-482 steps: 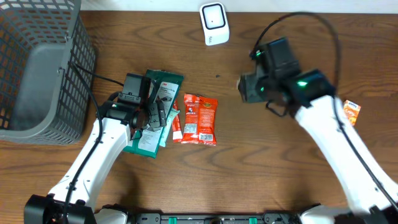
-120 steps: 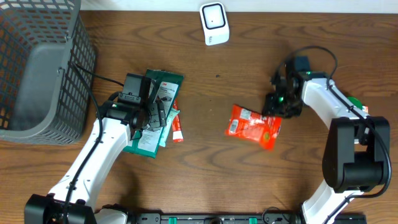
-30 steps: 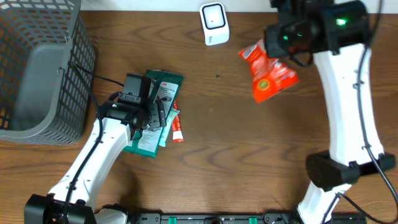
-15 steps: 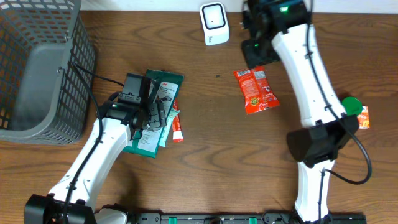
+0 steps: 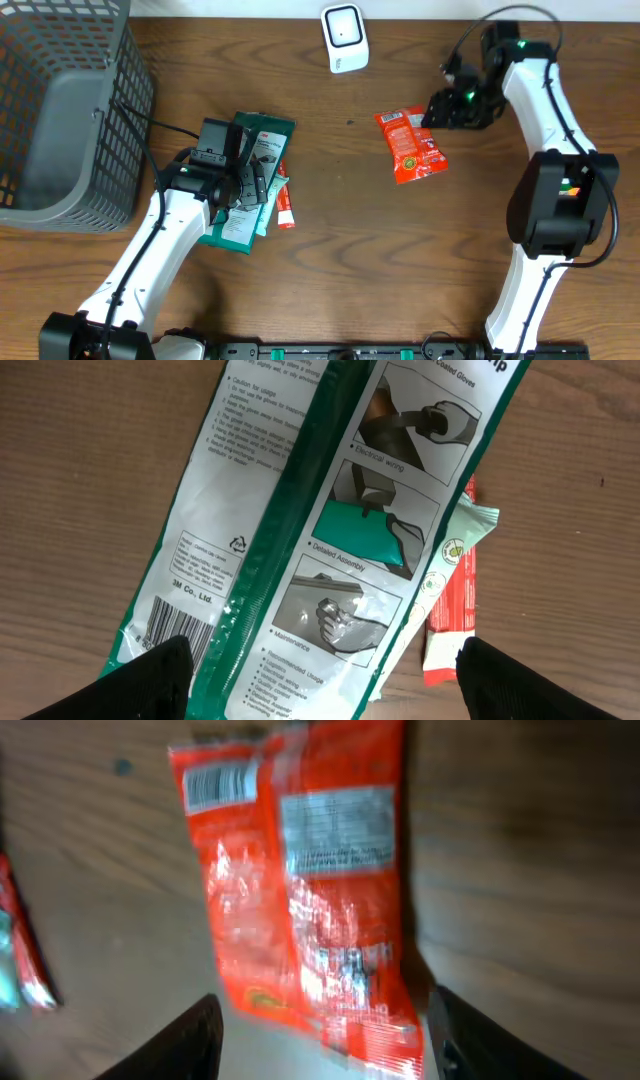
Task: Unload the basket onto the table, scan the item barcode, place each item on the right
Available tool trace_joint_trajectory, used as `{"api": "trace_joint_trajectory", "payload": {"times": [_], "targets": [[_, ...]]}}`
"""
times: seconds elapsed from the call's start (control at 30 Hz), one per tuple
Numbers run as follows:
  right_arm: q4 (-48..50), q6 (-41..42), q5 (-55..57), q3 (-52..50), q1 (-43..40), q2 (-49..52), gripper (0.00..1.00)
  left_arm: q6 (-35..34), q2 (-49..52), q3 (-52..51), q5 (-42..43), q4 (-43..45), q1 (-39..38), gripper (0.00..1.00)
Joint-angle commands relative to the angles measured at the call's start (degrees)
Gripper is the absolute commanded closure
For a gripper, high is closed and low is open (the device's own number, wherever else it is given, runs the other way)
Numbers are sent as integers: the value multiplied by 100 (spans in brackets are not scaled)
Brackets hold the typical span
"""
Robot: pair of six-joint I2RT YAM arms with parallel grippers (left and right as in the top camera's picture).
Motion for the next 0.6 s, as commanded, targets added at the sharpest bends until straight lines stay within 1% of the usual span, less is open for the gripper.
{"api": "trace_joint_trajectory", "payload": {"times": [0.0,0.1,0.23,0.27,0.3,0.33,0.37,0.4,0.43,0.5,0.53,0.57], "targets": [[785,-90,-352,-782,13,-37,39,11,13,-13,-31,0,4,15],[1478,190,-356,-1305,28,-37,39,11,13,-13,-31,0,4,15],[2524,804,-496,-2151,63,-37,33,11,13,-13,-31,-2,4,15],[2682,835,-570,-2299,74,-37,33,11,13,-13,-31,-2,4,15],[2824,833,-684,-2452,94,-37,35,11,13,-13,-31,-2,4,15],[2881,831,-737,-2608,120,-37,47,11,13,-13,-31,0,4,15],[2743,763,-710,-2645,122,-37,71,11,13,-13,-31,-2,2,15],[2660,651,-713,-2643,101,-52,80,11,13,-13,-31,0,2,15],[2603,608,-713,-2638,57,-98,86,11,13,-13,-31,0,4,15],[2579,610,-721,-2638,-33,-216,92,11,13,-13,-31,0,4,15],[2555,590,-717,-2632,-101,-348,99,11,13,-13,-31,0,4,15],[2538,544,-726,-2632,-142,-457,99,11,13,-13,-31,0,4,15]]}}
